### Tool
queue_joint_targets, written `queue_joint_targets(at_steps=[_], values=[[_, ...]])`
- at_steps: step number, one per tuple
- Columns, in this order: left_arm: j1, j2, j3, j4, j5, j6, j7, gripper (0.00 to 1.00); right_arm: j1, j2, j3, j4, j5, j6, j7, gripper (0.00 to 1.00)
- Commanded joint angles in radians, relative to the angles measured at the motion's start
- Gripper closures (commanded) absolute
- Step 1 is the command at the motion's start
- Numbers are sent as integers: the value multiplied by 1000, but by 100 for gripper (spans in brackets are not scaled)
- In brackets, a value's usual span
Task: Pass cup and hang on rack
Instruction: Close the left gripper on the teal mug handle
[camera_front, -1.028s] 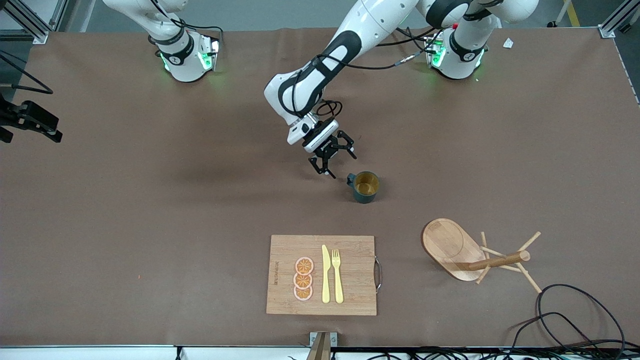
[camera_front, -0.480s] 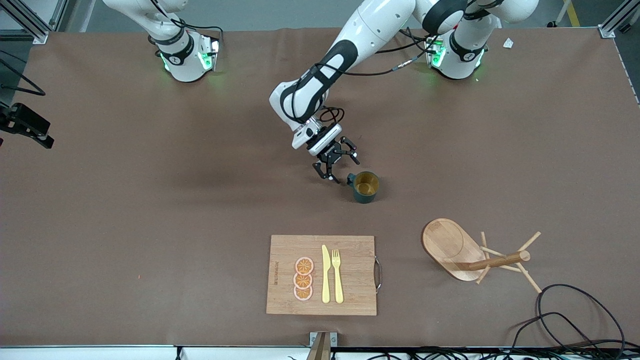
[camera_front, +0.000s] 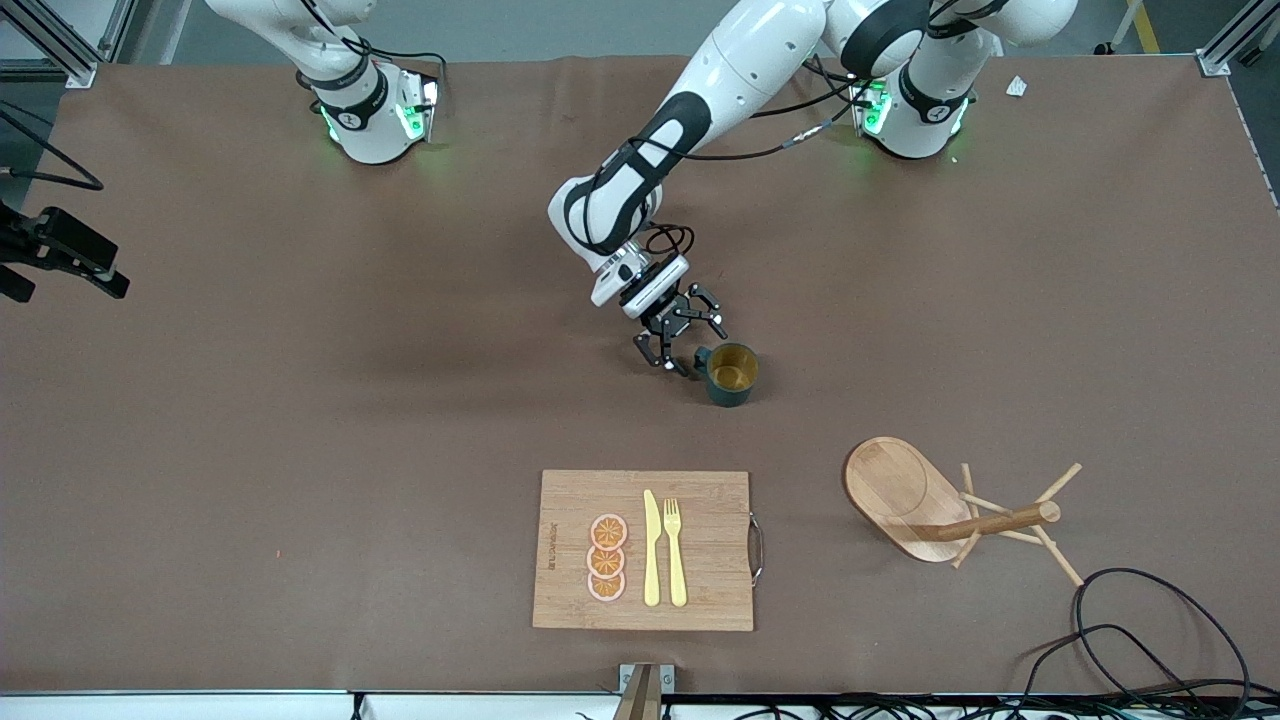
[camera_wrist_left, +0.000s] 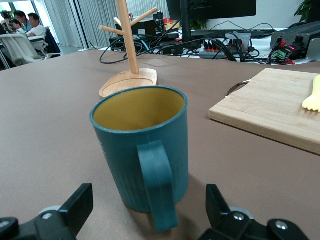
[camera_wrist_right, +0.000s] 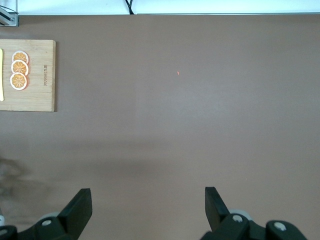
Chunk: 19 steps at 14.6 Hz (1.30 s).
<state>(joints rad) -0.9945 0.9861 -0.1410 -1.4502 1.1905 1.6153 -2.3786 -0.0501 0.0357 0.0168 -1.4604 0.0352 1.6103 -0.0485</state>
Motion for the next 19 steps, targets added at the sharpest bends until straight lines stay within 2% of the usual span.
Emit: queue_joint_targets(at_steps=[1,4,10,13,19], values=[[-10,14,6,16,23,-20,-10,1,-16,6,3,14,9,-6,10,0],[-10,19,38,17,23,-20,-7,2,-22,6,2,14,9,-4,10,0],[-7,36,54,50,35,-18,-2,2,-24,6,2,14,8,-4,13,0],[-12,36,47,79,32,-17,1,10,-24,6,2,14,8,-3,15,0],[-30,36,41,74,9,-20,-2,22,-25,6,2,14,8,-3,15,0]])
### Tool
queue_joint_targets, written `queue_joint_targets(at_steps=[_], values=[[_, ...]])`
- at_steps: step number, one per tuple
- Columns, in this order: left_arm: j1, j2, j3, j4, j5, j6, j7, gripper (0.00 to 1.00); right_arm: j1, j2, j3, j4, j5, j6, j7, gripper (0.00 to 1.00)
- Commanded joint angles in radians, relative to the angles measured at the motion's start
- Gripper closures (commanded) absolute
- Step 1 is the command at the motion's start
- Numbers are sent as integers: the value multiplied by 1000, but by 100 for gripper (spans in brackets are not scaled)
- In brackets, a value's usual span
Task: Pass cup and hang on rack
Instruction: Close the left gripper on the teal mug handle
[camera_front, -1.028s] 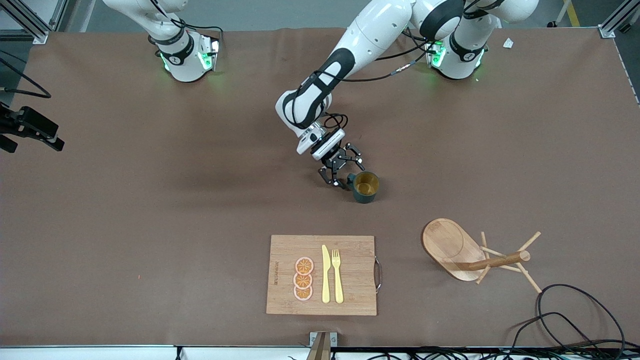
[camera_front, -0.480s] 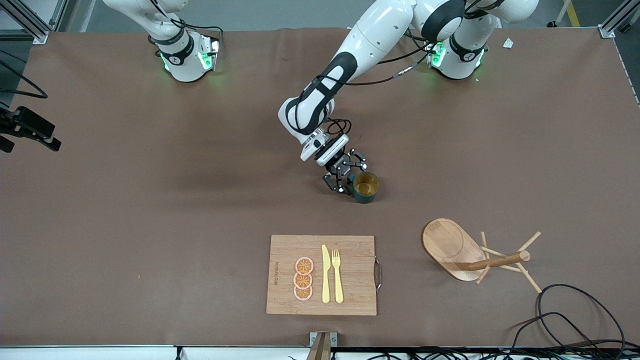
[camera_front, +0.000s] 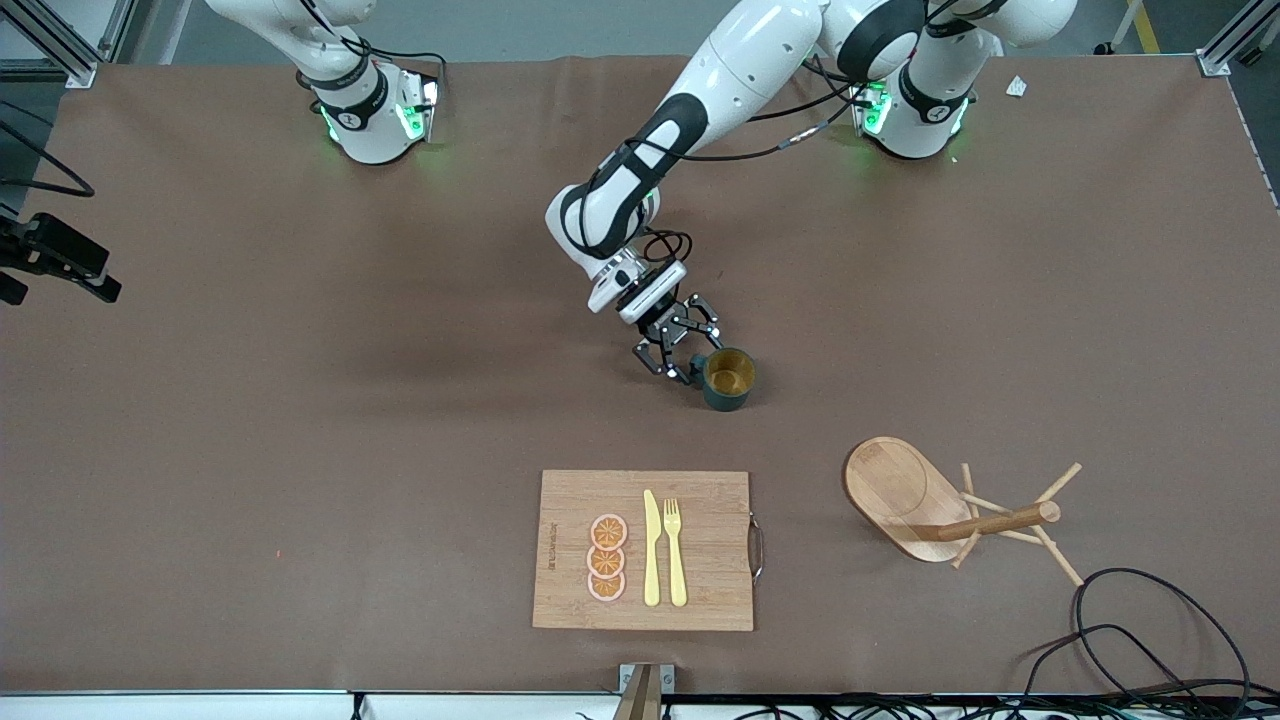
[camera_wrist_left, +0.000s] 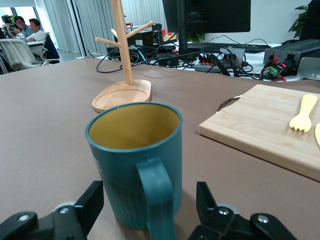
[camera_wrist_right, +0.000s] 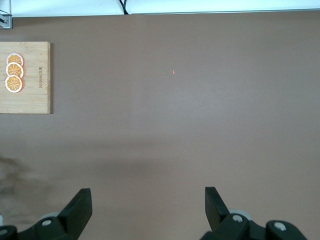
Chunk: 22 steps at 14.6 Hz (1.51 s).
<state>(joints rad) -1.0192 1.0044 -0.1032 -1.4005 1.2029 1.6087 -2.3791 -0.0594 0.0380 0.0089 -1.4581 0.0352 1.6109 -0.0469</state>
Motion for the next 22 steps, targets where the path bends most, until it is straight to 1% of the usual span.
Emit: queue_joint_targets(at_steps=[1,2,3,5,7,9,14,19,22], values=[[-6,17,3,26,-3,-12,-3,25,-16,3,9,12,8,-3,13,0],[-6,19,3,26,-2,-12,-2,30,-16,5,9,12,8,-3,13,0],[-6,19,3,26,-2,-12,-3,33,-16,3,9,12,8,-3,13,0],[-6,19,3,26,-5,-12,-9,36,-16,3,9,12,8,-3,13,0],[-2,22,3,24,-9,-12,-23,41,-16,3,9,12,8,-3,13,0],[-2,23,3,26,-11,-12,-49,47,-16,5,9,12,8,-2,15,0],[-4,16,3,28,-32,-12,-77,60,-16,5,9,12,8,-3,12,0],[-4,-1,-7,31,-65,-10,-71,81,-16,5,9,12,8,-3,12,0],[2,-16,-12,31,-74,-9,-54,90,-16,5,9,12,8,-3,12,0]])
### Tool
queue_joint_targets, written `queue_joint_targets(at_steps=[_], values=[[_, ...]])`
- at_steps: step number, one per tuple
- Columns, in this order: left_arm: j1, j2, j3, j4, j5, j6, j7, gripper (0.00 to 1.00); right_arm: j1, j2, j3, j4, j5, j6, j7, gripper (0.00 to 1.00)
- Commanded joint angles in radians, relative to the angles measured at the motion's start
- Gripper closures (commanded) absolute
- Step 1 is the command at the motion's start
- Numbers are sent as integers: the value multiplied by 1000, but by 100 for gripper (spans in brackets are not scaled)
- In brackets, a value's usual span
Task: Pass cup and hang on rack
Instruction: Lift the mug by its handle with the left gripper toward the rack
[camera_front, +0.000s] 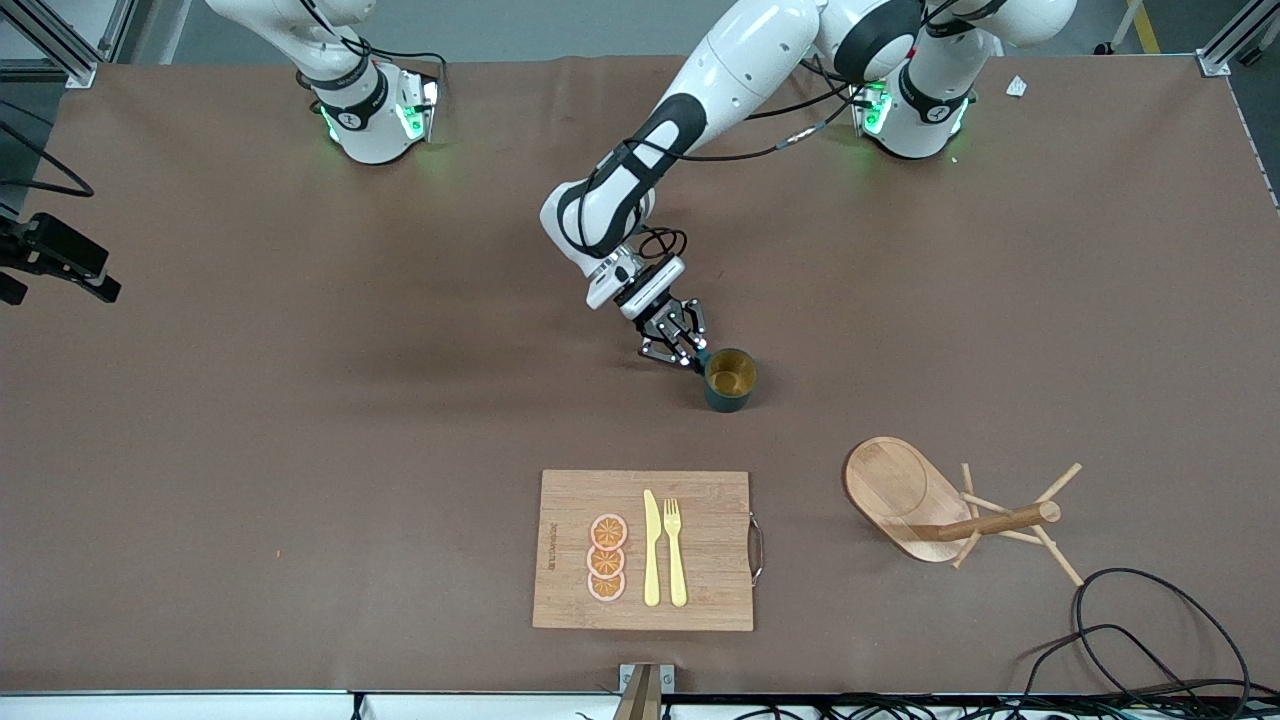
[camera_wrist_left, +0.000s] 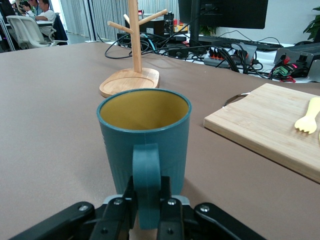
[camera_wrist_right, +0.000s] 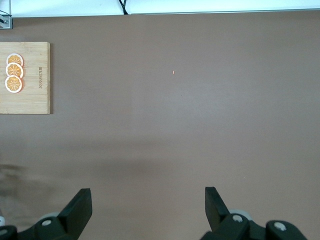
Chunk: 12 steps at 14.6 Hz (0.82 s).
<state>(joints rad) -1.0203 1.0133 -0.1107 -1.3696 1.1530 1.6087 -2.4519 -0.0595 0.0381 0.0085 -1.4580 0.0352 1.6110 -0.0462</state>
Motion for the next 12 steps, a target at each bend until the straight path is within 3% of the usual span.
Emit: queue_joint_targets(at_steps=[1,6,9,12], values=[[5,-41,-4,0,-39,-9,52,92,-16,5,8,11,8,-3,11,0],[32,-149,-11,4,-140,0,186,99,-16,5,10,11,8,-3,11,0],[68,-234,-11,53,-238,10,235,100,-16,5,10,11,8,-3,11,0],[130,-384,-7,58,-366,39,379,100,-16,5,10,11,8,-5,11,0]])
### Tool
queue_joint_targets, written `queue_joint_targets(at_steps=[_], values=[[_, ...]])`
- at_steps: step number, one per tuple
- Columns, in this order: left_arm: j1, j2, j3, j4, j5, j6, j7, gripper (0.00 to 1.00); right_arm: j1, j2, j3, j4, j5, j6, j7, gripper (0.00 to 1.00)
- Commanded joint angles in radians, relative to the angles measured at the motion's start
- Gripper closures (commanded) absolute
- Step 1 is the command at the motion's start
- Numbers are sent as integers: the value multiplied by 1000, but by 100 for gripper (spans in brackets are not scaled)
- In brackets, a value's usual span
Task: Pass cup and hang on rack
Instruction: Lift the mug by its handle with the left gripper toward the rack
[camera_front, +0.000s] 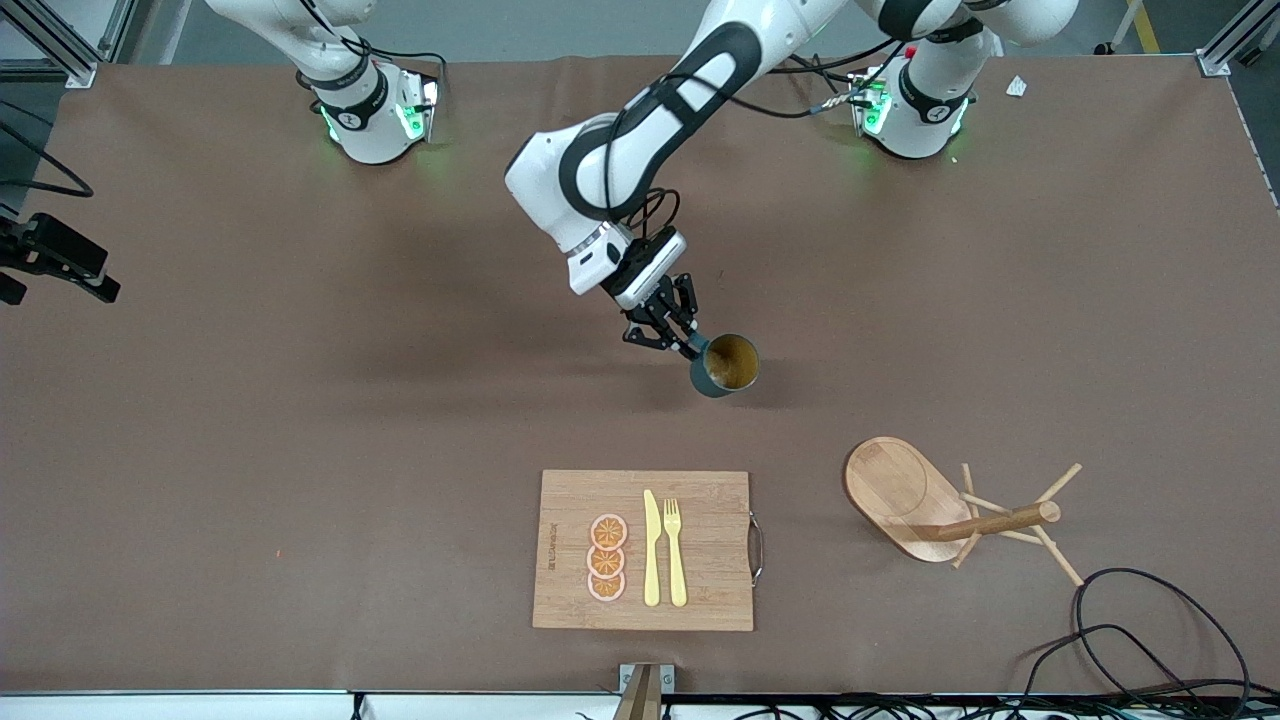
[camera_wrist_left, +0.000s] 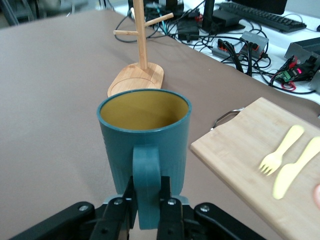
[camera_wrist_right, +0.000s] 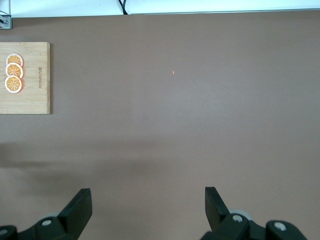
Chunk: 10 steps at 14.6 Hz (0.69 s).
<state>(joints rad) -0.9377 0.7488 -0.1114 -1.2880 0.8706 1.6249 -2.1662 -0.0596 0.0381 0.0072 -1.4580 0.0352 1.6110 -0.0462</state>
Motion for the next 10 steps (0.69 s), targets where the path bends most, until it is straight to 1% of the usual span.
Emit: queue_joint_targets(at_steps=[1,3,5,8,10], values=[[80,-170,-8,-24,-135,24,144,100,-16,5,11,11,8,-5,11,0],[134,-242,-7,-24,-230,52,236,100,-17,5,10,11,8,-3,11,0],[196,-291,-7,-24,-321,58,310,100,-16,5,10,11,8,-5,11,0],[285,-348,-7,-24,-445,90,368,100,-17,5,11,11,8,-5,11,0],[335,-370,-7,-24,-504,98,384,100,-16,5,11,11,8,-5,11,0]])
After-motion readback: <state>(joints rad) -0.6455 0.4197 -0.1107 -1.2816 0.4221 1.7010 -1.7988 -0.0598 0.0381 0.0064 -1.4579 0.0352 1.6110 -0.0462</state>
